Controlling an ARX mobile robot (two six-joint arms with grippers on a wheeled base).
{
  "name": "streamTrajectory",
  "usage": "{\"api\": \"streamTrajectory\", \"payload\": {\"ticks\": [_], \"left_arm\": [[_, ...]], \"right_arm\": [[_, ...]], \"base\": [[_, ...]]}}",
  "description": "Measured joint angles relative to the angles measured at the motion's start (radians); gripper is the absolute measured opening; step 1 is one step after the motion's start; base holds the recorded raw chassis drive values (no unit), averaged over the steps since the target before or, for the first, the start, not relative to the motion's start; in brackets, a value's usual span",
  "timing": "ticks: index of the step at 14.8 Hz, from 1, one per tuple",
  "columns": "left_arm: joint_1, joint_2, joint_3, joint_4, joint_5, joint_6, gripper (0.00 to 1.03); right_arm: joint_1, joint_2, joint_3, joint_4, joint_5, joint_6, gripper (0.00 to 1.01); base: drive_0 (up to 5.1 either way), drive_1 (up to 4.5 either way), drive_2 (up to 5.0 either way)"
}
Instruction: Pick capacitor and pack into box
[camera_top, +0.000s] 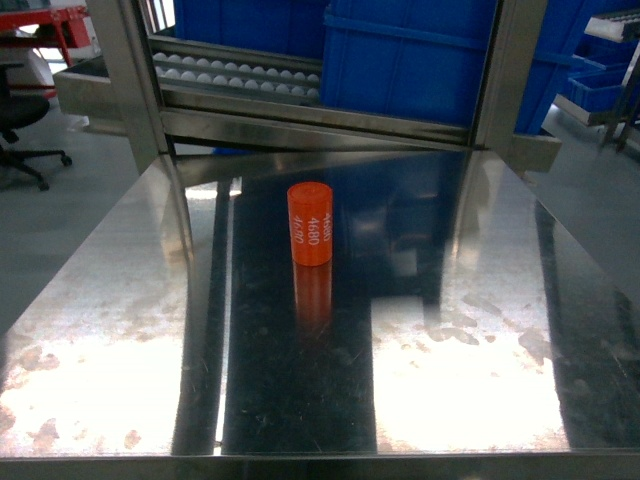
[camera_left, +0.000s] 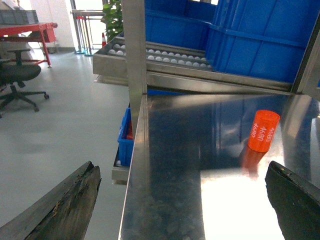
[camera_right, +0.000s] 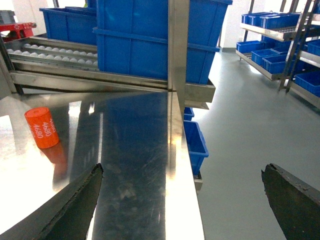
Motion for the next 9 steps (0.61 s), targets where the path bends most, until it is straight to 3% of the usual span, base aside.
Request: {"api": "streamTrajectory", "payload": {"ticks": [6, 7, 8, 9], "left_arm": [[0.000, 0.000, 0.000, 0.000, 0.000, 0.000, 0.98], [-0.019, 0.020, 0.001, 0.002, -0.060, -0.004, 0.98], [-0.007, 0.206, 0.004, 0.206, -0.121, -0.008, 0.98], [0.018, 0.468, 0.019, 0.437, -0.087, -0.011, 0.98]], "right_arm": [[0.000, 0.000, 0.000, 0.000, 0.000, 0.000, 0.98], [0.000, 0.000, 0.000, 0.000, 0.000, 0.000, 0.98], [0.000, 0.000, 0.000, 0.000, -0.001, 0.000, 0.98], [0.000, 0.000, 0.000, 0.000, 0.000, 0.000, 0.98]], "base": [[0.0, 0.00, 0.0], [0.0, 0.00, 0.0], [0.0, 0.00, 0.0], [0.0, 0.00, 0.0]]}}
